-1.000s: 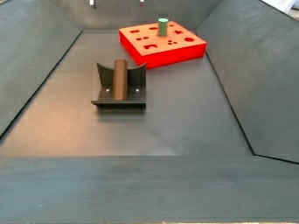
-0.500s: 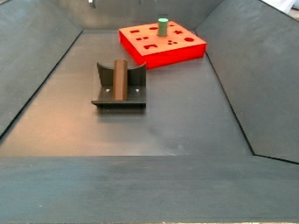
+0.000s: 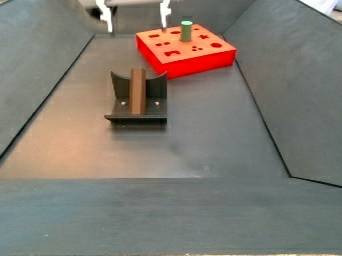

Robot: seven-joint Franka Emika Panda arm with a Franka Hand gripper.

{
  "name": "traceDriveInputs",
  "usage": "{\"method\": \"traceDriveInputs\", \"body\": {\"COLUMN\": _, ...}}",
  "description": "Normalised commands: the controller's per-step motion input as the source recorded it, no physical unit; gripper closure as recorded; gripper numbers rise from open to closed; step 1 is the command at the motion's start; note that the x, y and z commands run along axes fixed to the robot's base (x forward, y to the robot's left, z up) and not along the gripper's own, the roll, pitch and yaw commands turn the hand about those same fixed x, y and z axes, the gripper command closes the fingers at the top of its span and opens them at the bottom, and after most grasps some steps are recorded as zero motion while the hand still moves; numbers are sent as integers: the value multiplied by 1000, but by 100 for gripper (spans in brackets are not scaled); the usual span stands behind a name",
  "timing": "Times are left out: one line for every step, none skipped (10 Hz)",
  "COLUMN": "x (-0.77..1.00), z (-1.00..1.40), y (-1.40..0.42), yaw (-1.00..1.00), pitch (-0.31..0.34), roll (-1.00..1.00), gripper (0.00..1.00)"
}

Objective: Pick up the hexagon object. Move up. Place the hexagon object on the fixture. Regrasp the hexagon object. Move to above the board. Insert the hexagon object.
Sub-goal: Regrasp the hexagon object.

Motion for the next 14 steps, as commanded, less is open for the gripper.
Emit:
{"method": "traceDriveInputs", "body": {"x": 73, "z": -1000, "y": 56, "yaw": 49, "pitch": -158, "roll": 83, "gripper": 0}}
{"method": "traceDriveInputs", "body": {"x": 79, "z": -1000, "y": 54, "yaw": 25, "pitch": -158, "roll": 79, "gripper": 0}}
{"method": "traceDriveInputs", "body": {"x": 87, "z": -1000, "y": 50, "yaw": -18, "pitch": -142, "roll": 78, "gripper": 0}}
{"method": "traceDriveInputs", "body": {"x": 95, "z": -1000, "y": 42, "yaw": -51, "pitch": -118, "roll": 79, "gripper": 0}}
{"method": "traceDriveInputs", "body": {"x": 99, "z": -1000, "y": 39, "yaw": -66, "pitch": -90, "roll": 77, "gripper": 0}}
{"method": "traceDriveInputs", "body": {"x": 95, "z": -898, "y": 30, "yaw": -73, "pitch": -62, "roll": 76, "gripper": 0}}
{"method": "traceDriveInputs", "body": {"x": 88, "z": -748, "y": 20, "yaw": -70, "pitch": -38, "roll": 75, "gripper": 0}}
{"method": "traceDriveInputs", "body": {"x": 80, "z": -554, "y": 10, "yaw": -56, "pitch": -6, "roll": 73, "gripper": 0}}
{"method": "traceDriveInputs", "body": {"x": 75, "z": -412, "y": 7, "yaw": -41, "pitch": 11, "roll": 74, "gripper": 0}}
{"method": "traceDriveInputs", "body": {"x": 74, "z": -280, "y": 6, "yaw": -20, "pitch": 11, "roll": 69, "gripper": 0}}
{"method": "traceDriveInputs", "body": {"x": 27, "z": -199, "y": 4, "yaw": -9, "pitch": 23, "roll": 59, "gripper": 0}}
{"method": "traceDriveInputs", "body": {"x": 13, "z": -187, "y": -2, "yaw": 1, "pitch": 17, "roll": 50, "gripper": 0}}
{"method": "traceDriveInputs", "body": {"x": 13, "z": -186, "y": -2, "yaw": 5, "pitch": 17, "roll": 50, "gripper": 0}}
{"method": "traceDriveInputs", "body": {"x": 14, "z": -186, "y": -1, "yaw": 7, "pitch": 17, "roll": 50, "gripper": 0}}
